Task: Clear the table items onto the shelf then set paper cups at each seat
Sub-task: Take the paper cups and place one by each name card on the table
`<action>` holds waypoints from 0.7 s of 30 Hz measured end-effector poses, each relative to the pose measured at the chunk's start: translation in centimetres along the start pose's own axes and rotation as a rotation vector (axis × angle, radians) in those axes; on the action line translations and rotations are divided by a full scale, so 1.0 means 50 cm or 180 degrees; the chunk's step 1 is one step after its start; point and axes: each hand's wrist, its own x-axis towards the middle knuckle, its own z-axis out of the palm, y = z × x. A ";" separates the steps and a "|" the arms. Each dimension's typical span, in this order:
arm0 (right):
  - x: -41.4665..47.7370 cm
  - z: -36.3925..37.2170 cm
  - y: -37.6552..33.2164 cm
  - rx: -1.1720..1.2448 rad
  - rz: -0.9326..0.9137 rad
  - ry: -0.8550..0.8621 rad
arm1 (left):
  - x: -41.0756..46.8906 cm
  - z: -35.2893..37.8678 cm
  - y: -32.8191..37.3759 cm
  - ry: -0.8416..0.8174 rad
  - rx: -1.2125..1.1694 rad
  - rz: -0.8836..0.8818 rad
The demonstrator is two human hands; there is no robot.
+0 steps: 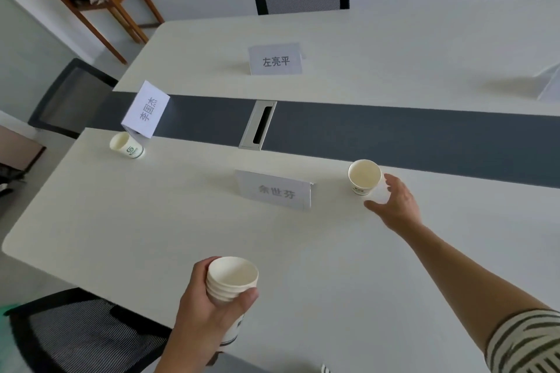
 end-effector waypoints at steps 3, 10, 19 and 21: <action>-0.070 -0.024 0.000 -0.0006 0.0067 0.0144 | -0.006 -0.019 -0.004 -0.0198 0.0022 0.0234; -0.348 -0.033 -0.061 0.0044 -0.0177 0.0150 | -0.024 -0.082 -0.017 -0.0924 -0.0031 0.0926; -0.718 0.009 -0.195 0.0793 -0.0315 0.0315 | -0.094 -0.109 -0.071 -0.1819 0.0590 0.1893; -0.773 0.012 -0.203 0.0983 -0.0285 0.0413 | -0.122 -0.094 -0.067 -0.1995 0.0685 0.2163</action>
